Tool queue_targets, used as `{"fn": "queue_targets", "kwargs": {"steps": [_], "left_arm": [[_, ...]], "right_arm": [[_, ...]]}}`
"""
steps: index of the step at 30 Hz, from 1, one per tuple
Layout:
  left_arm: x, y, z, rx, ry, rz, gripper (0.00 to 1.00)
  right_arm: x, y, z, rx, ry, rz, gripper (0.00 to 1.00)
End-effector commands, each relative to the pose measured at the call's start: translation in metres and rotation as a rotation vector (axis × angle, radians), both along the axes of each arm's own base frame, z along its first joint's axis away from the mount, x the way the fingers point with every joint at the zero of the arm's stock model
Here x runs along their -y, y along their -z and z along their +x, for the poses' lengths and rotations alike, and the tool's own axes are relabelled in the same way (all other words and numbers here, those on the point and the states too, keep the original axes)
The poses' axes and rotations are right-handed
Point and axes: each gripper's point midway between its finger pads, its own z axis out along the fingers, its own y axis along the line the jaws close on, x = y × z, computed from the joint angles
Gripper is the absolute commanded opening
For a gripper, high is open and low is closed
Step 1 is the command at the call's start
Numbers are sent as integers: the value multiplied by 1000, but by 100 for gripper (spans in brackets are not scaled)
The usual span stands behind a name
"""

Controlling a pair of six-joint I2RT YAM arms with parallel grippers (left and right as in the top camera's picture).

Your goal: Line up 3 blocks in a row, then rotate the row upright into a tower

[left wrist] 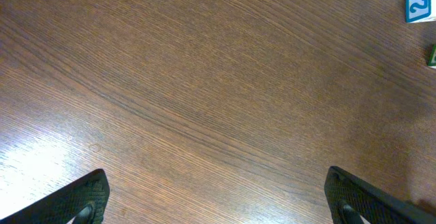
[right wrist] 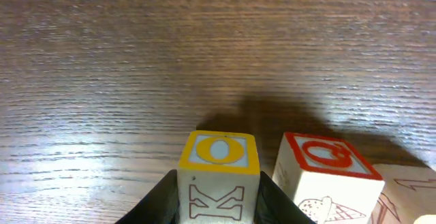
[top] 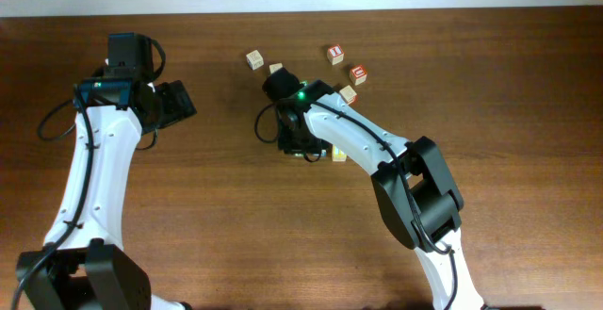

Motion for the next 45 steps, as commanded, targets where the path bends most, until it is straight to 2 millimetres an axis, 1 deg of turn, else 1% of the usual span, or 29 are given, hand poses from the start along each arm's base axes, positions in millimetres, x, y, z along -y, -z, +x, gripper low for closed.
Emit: {"fn": "queue_targets", "kwargs": {"steps": [1,3,4,8,10,12,13,14,15,18,20,21,22,23,25,26,28,29,30,31,33,34,36,38,39,40,41,43,45], "left_arm": [[-3,-4,4,12,-15,11,99],[-3,-4,4,12,-15,11,99],[-3,-4,3,12,-15,11,99],[-3,-4,4,12,-15,11,99],[-3,-4,4,12,-15,11,99],[-3,-4,3,12,-15,11,99],[-3,-4,4,12,-15,11,99],[-3,-4,4,12,-15,11,99],[-3,-4,4,12,-15,11,99],[-3,-4,4,12,-15,11,99],[-3,-4,4,12,-15,11,99],[-3,-4,4,12,-15,11,99],[-3,-4,4,12,-15,11,99],[-3,-4,4,12,-15,11,99],[-3,-4,4,12,-15,11,99],[-3,-4,4,12,-15,11,99],[-3,-4,4,12,-15,11,99],[-3,-4,4,12,-15,11,99],[-3,-4,4,12,-15,11,99],[-3,-4,4,12,-15,11,99],[-3,-4,4,12,-15,11,99],[-3,-4,4,12,-15,11,99],[-3,-4,4,12,-15,11,99],[-3,-4,4,12,-15,11,99],[-3,-4,4,12,-15,11,99],[-3,-4,4,12,-15,11,99],[-3,-4,4,12,-15,11,99],[-3,-4,4,12,-15,11,99],[-3,-4,4,12,-15,11,99]], "right_arm": [[25,11,1,-24,61,-66,33],[32,11,4,-23,74,-77,34],[31,11,4,-21,73,-76,39],[28,-1,7,-17,46,-72,50],[27,-16,9,-17,46,-72,52],[25,-45,12,-13,46,-69,52],[26,-65,13,-11,36,-70,53],[33,-80,13,-20,35,-77,53],[44,-89,11,-42,52,-90,53],[86,-92,0,-183,50,-93,49],[91,-100,2,-221,-26,40,44],[95,-106,3,-210,-20,48,44],[100,-119,3,-186,-27,58,44],[106,-146,0,-132,-25,77,44],[123,-199,-16,-30,-15,82,45],[134,-218,-25,10,0,57,45],[146,-240,-43,51,29,36,45],[148,-239,-48,48,51,35,45],[149,-233,-50,37,64,33,45],[148,-217,-51,16,89,34,45],[143,-173,-48,-23,141,45,44],[139,-143,-46,-35,181,46,41],[134,-92,-52,-67,279,53,34],[130,-59,-57,-75,321,70,30],[127,-47,-61,-84,320,80,29],[120,-31,-67,-104,309,111,25],[118,-22,-68,-107,304,121,20],[117,-9,-67,-109,303,119,6],[113,-1,-64,-114,301,128,4]]}}
